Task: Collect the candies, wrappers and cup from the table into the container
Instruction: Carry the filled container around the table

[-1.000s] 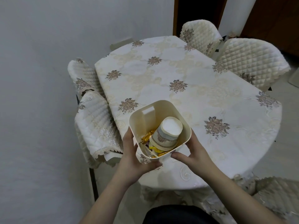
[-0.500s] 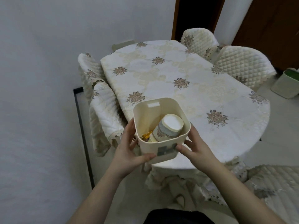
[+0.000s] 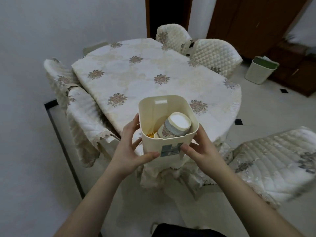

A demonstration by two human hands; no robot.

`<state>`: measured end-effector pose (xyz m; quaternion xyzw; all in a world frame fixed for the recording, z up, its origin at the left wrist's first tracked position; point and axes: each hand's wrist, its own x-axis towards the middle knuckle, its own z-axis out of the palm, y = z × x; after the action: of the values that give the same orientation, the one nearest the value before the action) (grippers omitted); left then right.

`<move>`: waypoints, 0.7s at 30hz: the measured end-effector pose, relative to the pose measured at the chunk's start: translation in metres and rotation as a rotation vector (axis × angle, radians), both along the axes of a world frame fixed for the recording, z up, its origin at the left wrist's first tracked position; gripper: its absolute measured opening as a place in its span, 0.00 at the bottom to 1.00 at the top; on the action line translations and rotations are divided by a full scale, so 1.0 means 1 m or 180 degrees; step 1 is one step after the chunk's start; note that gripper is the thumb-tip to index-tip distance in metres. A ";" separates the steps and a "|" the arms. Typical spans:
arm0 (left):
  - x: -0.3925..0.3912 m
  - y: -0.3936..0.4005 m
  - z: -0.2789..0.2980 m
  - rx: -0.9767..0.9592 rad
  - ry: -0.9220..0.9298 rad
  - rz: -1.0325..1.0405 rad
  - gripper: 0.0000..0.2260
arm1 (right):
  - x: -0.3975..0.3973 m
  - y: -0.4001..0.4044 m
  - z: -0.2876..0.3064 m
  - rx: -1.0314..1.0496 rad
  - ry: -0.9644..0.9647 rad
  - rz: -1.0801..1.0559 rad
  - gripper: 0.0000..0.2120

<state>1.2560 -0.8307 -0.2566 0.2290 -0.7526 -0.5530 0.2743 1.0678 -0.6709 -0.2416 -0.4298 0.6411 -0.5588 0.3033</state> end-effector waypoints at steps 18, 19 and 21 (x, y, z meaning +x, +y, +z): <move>-0.183 0.220 0.031 -0.0262 -0.0101 -0.1441 0.52 | -0.086 0.285 0.022 -0.0214 -0.0110 -0.1607 0.35; -0.194 0.237 0.032 -0.0249 -0.0086 -0.1524 0.51 | -0.090 0.304 0.023 -0.0190 -0.0128 -0.1696 0.36; -0.213 0.271 0.032 -0.0233 -0.0060 -0.1706 0.50 | -0.099 0.340 0.024 -0.0096 -0.0135 -0.1880 0.38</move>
<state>1.0429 -0.5599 -0.2247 0.0167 -0.8084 -0.5762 0.1192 0.9688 -0.3307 -0.2180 -0.2173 0.7236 -0.6412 0.1345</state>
